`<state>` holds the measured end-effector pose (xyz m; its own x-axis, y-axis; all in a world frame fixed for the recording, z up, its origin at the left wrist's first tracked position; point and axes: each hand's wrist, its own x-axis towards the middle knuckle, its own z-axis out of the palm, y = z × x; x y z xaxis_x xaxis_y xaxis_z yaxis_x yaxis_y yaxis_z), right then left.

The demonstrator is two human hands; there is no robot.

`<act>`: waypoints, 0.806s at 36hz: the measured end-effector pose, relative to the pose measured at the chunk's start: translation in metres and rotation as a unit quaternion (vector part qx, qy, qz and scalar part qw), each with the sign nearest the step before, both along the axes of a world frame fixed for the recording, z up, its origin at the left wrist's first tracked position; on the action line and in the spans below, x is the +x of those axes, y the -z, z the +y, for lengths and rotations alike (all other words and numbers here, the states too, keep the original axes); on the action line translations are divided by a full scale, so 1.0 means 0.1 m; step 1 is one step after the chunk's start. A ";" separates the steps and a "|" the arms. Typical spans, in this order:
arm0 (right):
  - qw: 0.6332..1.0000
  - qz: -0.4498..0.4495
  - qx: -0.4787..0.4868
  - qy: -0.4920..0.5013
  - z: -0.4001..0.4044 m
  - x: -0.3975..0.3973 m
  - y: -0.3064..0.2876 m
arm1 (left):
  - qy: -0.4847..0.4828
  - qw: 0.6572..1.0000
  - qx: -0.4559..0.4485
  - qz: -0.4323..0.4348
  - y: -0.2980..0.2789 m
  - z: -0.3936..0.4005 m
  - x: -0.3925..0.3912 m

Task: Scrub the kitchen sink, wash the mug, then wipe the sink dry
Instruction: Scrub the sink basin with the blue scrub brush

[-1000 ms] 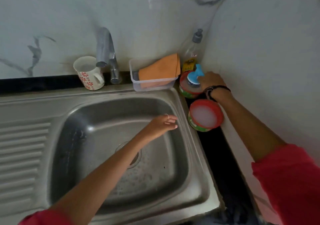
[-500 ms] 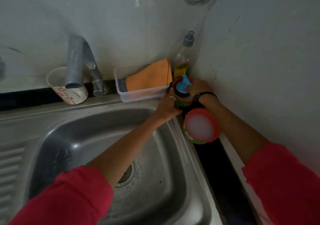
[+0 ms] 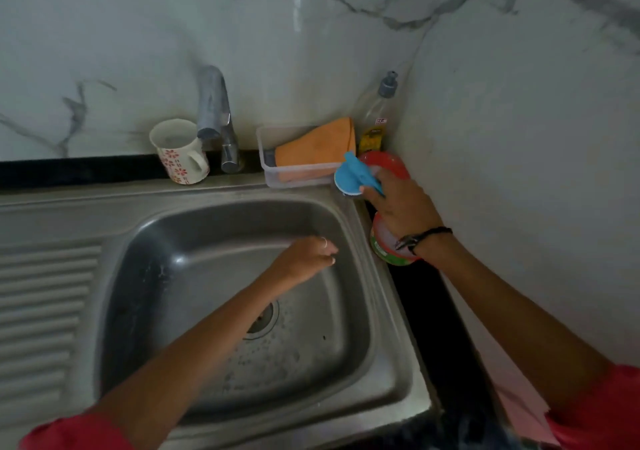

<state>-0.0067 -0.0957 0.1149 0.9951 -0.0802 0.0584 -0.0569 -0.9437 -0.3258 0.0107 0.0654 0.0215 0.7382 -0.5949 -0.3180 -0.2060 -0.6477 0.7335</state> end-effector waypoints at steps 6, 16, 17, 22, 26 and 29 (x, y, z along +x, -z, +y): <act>0.959 0.239 -0.109 -0.109 0.42 -0.24 0.31 | 0.156 0.962 0.166 0.148 0.12 0.54 -0.52; 0.866 0.248 -0.387 -0.198 0.88 0.01 0.68 | 0.157 0.942 0.181 0.236 0.32 0.82 -1.06; 0.857 0.248 -0.404 -0.204 0.89 -0.03 0.74 | 0.156 0.944 0.181 0.228 0.33 0.84 -1.08; 0.778 0.314 -0.445 -0.314 1.02 -0.66 1.05 | 0.135 0.952 0.175 0.211 0.39 0.99 -1.14; 0.742 0.282 -0.493 -0.356 1.11 -0.82 1.15 | 0.110 0.962 0.145 0.202 0.45 1.08 -1.17; 0.786 0.243 -0.500 -0.270 1.04 -0.36 1.13 | 0.113 0.963 0.142 0.201 0.50 1.08 -1.17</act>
